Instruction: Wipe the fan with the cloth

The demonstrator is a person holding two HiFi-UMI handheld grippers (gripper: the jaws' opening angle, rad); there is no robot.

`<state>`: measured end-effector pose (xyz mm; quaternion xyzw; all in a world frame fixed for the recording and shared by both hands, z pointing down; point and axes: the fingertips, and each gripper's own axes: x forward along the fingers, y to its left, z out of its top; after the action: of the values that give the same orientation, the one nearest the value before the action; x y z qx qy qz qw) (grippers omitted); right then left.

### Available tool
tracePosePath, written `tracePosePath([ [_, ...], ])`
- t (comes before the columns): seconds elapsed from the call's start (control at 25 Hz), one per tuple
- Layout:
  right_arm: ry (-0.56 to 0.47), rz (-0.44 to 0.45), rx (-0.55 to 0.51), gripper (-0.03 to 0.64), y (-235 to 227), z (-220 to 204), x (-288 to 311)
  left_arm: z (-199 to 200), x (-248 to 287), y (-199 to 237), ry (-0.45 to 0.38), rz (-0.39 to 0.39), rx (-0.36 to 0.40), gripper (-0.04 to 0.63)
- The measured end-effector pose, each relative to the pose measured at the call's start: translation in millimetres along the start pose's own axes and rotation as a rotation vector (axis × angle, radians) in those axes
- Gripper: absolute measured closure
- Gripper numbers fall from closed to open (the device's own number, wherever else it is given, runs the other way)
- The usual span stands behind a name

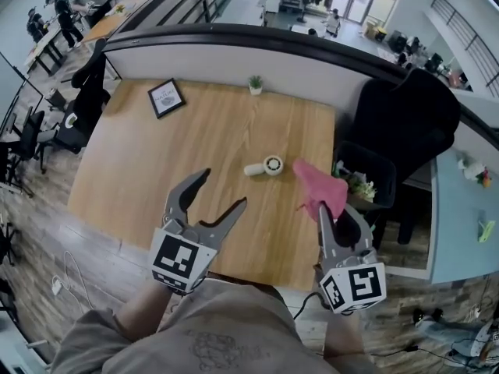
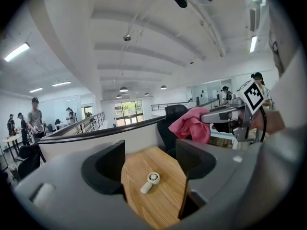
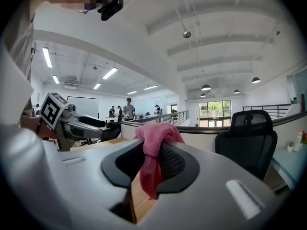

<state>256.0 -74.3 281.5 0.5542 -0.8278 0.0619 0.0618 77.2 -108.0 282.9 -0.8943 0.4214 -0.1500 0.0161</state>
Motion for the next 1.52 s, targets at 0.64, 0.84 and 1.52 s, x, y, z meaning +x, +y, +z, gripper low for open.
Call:
tracePosePath([
  [0.64,0.045,-0.072,0.039,0.535,1,-18,26,-22,18,20,0.073,-0.076,0.057,0.262],
  [0.84,0.063,-0.078,0.011,0.535,1,-19,45,-30,37,30,0.074,-0.100,0.084,0.262],
  [1.52,0.236,-0.090,-0.008,0.535,-25,-100,160,-150,142,43,0.251,-0.292,0.071,0.262],
])
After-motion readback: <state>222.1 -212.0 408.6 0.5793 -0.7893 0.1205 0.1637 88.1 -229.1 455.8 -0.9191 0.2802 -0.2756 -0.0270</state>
